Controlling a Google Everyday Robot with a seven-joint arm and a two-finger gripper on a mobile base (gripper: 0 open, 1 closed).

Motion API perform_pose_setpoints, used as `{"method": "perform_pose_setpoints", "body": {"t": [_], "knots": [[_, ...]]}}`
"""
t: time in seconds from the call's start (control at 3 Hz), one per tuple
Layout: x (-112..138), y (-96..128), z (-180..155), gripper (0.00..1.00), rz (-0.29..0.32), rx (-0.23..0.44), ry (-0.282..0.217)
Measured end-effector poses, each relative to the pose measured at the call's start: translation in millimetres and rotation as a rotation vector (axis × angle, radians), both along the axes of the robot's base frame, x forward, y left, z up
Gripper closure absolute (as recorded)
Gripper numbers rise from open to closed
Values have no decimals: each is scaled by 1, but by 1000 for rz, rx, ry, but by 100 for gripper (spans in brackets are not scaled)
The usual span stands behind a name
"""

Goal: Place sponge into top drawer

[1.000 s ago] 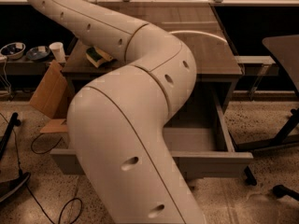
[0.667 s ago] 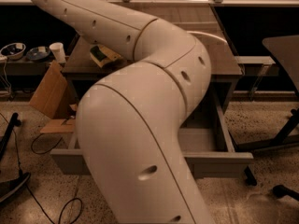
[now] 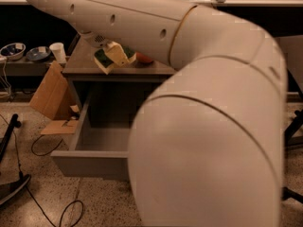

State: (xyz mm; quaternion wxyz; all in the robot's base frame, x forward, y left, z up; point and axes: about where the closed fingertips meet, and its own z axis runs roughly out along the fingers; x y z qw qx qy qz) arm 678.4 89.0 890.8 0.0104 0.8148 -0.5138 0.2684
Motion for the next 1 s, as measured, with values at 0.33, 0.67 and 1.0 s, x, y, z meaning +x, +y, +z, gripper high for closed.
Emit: {"method": "perform_pose_setpoints", "body": {"t": [0.33, 0.67, 1.0], "knots": [[-27, -3, 1, 100, 1, 6, 1], [-47, 0, -13, 100, 28, 42, 50], [-60, 6, -31, 100, 64, 95, 120]]}}
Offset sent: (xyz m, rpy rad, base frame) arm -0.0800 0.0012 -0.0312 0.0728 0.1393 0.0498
